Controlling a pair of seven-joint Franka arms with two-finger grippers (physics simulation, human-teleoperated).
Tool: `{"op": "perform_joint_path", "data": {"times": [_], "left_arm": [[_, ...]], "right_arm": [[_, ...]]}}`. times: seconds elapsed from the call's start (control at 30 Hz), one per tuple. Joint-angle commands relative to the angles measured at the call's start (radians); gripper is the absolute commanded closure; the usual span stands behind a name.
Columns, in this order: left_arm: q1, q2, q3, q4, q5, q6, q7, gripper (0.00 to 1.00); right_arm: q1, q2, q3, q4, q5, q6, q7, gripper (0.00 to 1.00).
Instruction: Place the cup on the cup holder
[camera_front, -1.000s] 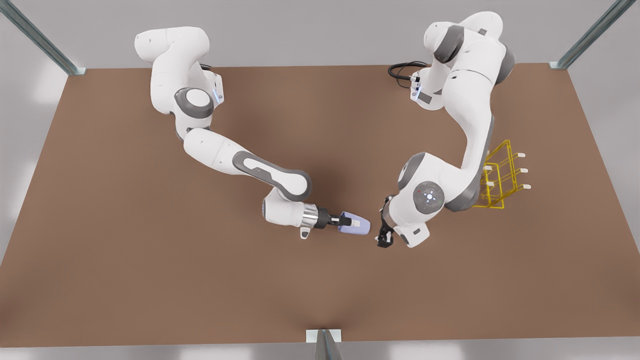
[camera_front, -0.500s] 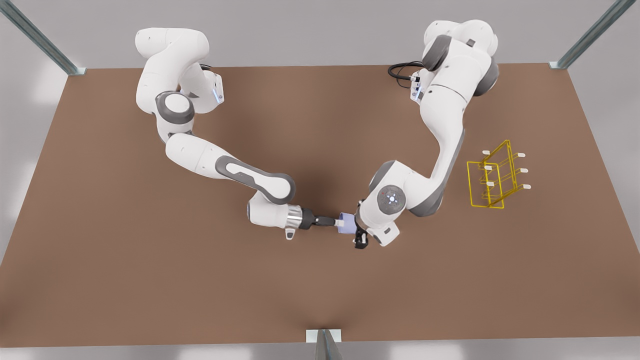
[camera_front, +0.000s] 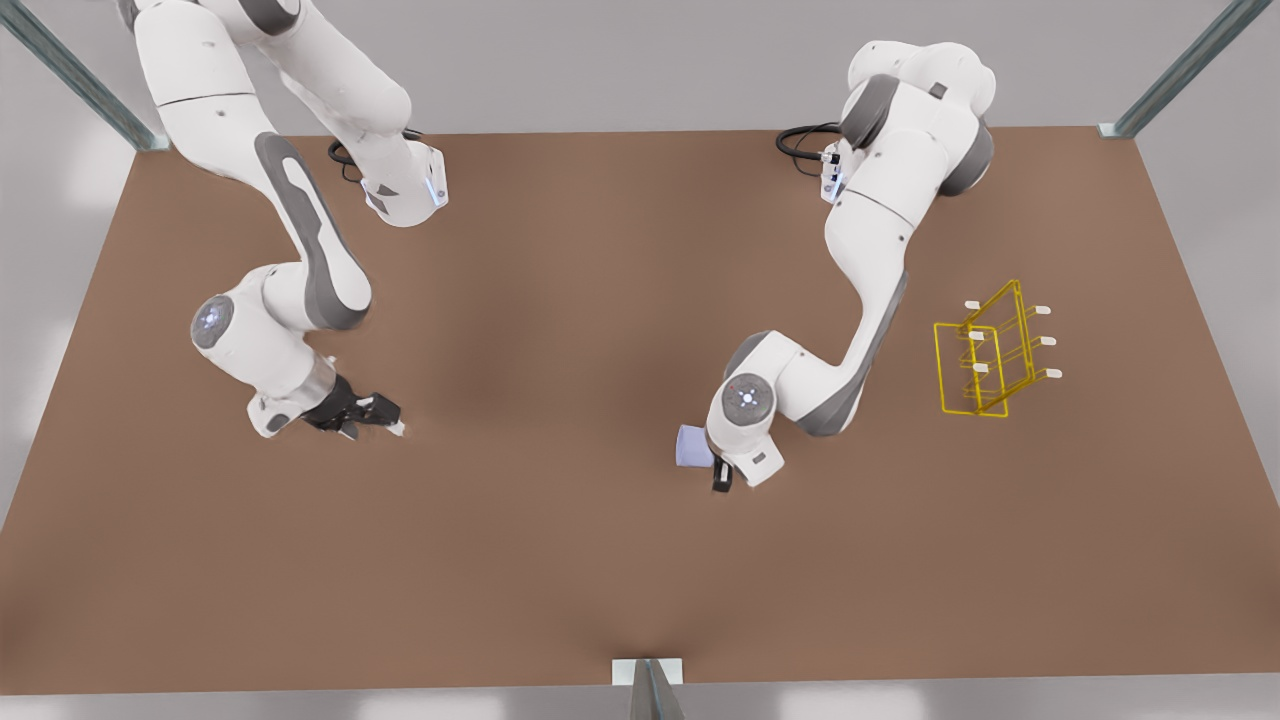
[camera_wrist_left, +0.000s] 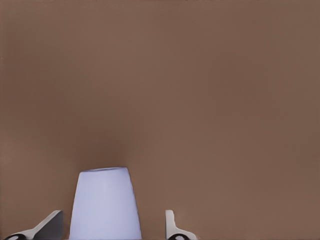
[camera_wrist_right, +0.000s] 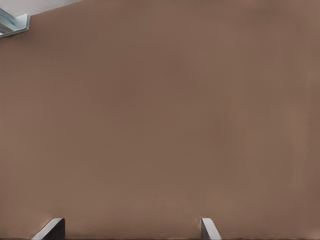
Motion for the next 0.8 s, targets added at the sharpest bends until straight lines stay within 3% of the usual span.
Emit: {"op": "perform_joint_path", "data": {"times": [0.0, 0.13, 0.17, 0.23, 0.3, 0.37, 0.77], "left_arm": [[0.000, -0.028, -0.004, -0.036, 0.023, 0.037, -0.002, 0.00], [0.005, -0.033, -0.004, -0.063, 0.023, 0.051, -0.002, 0.00], [0.005, -0.056, -0.006, -0.110, 0.023, 0.095, -0.002, 0.00], [0.003, -0.057, -0.006, -0.125, 0.024, 0.120, -0.002, 0.00], [0.000, -0.056, -0.006, -0.122, 0.026, 0.122, -0.002, 0.00], [0.000, -0.054, -0.006, -0.122, 0.026, 0.122, -0.011, 0.00], [-0.018, -0.046, -0.006, -0.148, 0.026, 0.157, -0.018, 0.00]], "right_arm": [[0.002, -0.093, -0.053, 0.082, -0.245, -0.427, 0.019, 0.00], [-0.063, -0.044, -0.054, 0.501, -0.334, -0.831, -0.088, 0.00], [-0.057, -0.049, -0.054, 0.515, -0.332, -0.849, -0.087, 0.00], [0.299, -0.116, -0.401, 0.507, -0.287, -0.888, -0.088, 0.00], [0.270, -0.153, -0.406, 0.513, -0.216, -0.938, -0.116, 0.00], [0.443, -0.172, -0.542, 0.516, -0.213, -0.961, -0.108, 0.00], [0.420, -0.143, -0.533, 0.524, -0.168, -0.983, -0.073, 0.00]]}}
